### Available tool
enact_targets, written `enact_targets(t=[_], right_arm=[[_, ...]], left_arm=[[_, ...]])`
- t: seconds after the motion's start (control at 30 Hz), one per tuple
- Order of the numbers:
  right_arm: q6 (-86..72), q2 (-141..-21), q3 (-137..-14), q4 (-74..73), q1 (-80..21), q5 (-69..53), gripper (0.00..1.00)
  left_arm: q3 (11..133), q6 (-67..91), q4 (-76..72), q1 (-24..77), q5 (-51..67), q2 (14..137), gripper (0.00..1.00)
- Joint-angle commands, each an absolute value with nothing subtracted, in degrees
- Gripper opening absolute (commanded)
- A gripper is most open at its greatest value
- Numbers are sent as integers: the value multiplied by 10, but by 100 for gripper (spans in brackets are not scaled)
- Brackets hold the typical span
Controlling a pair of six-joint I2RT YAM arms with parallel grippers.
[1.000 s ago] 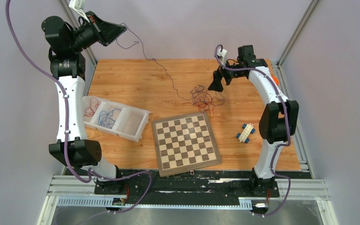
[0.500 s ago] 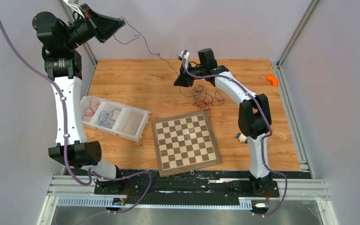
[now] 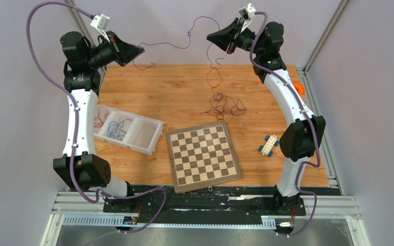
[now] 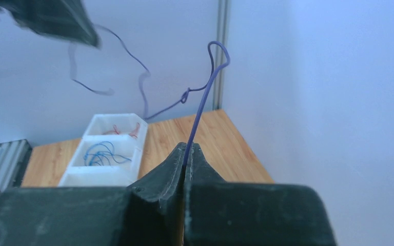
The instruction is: Untangle the cables
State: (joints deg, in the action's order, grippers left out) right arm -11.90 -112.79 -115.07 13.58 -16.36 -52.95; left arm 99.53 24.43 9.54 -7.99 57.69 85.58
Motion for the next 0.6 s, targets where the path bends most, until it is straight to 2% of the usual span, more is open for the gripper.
enact_targets(t=[0.0, 0.03, 0.1, 0.2, 0.23, 0.3, 0.37, 0.43, 0.5, 0.57], right_arm=[[-198, -1099, -1087, 212, -193, -602, 0], [-129, -1100, -1085, 161, -204, -603, 0], [9, -1109, -1086, 53, -219, -532, 0], [-46, -1137, -1052, 78, -190, -461, 0], [-16, -1166, -1042, 26, -186, -456, 0], [6, -1250, -1103, -151, -168, -495, 0], [-64, -1286, -1180, -193, -161, -590, 0], [-150, -1238, -1195, -62, -161, -607, 0], [-296, -1188, -1221, 185, -152, -588, 0], [-394, -1188, -1323, 258, -142, -556, 0]], left_arm=[[969, 155, 97, -55, 572, 829, 0], [968, 137, 115, -38, 570, 829, 0], [966, 84, 146, -12, 559, 833, 0], [957, 67, 159, -3, 545, 842, 0], [953, 75, 157, -3, 543, 844, 0], [949, 72, 166, -2, 542, 854, 0], [947, 67, 181, -2, 540, 862, 0], [948, 72, 184, -2, 538, 865, 0], [958, 76, 181, -2, 541, 864, 0], [968, 75, 169, -2, 542, 859, 0]])
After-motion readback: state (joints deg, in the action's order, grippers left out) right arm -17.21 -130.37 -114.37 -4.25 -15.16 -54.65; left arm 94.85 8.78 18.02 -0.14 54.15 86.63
